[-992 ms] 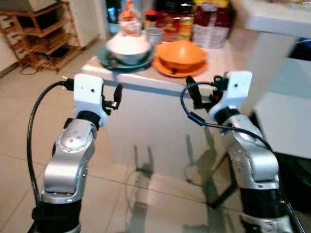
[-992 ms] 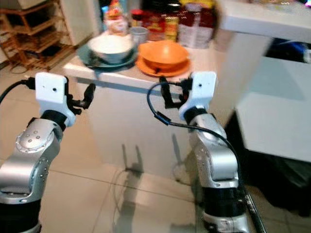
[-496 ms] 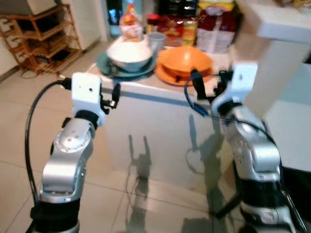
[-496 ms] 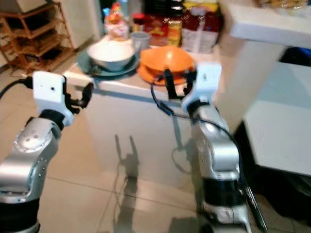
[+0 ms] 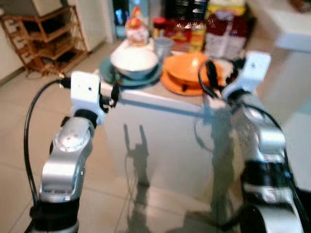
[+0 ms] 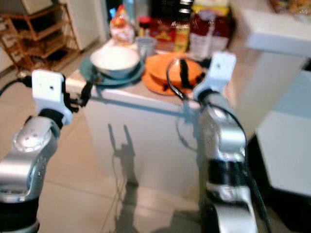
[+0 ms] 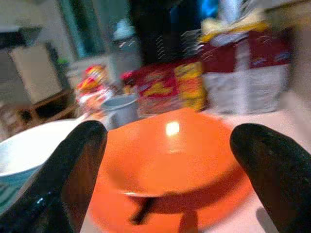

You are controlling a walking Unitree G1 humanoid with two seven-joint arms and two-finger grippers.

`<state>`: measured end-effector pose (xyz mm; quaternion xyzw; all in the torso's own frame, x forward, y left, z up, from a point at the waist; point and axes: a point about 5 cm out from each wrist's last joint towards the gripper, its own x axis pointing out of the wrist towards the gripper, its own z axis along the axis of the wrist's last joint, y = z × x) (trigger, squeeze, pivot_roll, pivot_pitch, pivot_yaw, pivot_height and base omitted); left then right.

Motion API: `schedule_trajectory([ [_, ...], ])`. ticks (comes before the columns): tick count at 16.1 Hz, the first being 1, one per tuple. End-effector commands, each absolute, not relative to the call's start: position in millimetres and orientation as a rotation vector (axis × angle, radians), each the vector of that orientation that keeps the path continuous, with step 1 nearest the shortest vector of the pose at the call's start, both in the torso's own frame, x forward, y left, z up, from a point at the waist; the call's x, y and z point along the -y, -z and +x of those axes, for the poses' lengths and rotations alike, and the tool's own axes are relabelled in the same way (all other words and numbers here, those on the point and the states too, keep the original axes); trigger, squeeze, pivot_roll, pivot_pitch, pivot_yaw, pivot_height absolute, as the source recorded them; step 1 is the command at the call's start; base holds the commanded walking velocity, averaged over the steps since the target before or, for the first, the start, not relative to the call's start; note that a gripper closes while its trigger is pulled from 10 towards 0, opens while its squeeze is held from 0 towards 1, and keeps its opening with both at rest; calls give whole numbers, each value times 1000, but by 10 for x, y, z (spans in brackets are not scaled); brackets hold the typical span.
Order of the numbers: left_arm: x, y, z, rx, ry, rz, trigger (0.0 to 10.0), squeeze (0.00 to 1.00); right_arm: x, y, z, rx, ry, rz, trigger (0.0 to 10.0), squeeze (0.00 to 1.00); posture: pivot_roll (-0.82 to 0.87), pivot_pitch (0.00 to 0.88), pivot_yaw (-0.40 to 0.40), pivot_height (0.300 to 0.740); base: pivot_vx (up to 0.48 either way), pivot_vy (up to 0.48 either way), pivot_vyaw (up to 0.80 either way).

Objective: Setting the table

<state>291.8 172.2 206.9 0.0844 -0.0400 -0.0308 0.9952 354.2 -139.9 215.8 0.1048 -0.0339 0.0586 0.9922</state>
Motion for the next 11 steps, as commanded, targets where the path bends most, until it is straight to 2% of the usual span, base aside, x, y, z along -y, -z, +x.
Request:
schedule_trajectory([
  [1, -1683, -2112, 2931, 93, 82, 165, 10000, 0, 1499, -2117, 3568, 24, -71, 223, 10000, 1000, 22, 0, -16, 740, 356, 0, 0],
  [3, -1673, -2112, 2930, 93, 85, 165, 10000, 0, 1527, -2092, 3599, -1, -43, 240, 10000, 1000, 22, 0, -16, 740, 352, 0, 0],
  [4, -1656, -2118, 2925, 97, 94, 165, 10000, 0, 1566, -2082, 3627, -18, -2, 287, 10000, 188, 22, 0, -16, 740, 356, 0, 0],
  [5, -1645, -2131, 2922, 105, 108, 164, 10000, 0, 1600, -2096, 3644, -17, 28, 315, 10000, 0, 26, 0, -13, 740, 352, 0, 0],
  [8, -1594, -2158, 2909, 129, 152, 164, 10000, 0, 1679, -2085, 3664, -47, 89, 323, 10000, 0, 25, 0, -12, 740, 300, 0, 0],
  [11, -1477, -2177, 2873, 153, 253, 151, 10000, 0, 1758, -1990, 3737, -117, 131, 354, 10000, 0, 25, 0, -10, 740, 0, 0, 0],
])
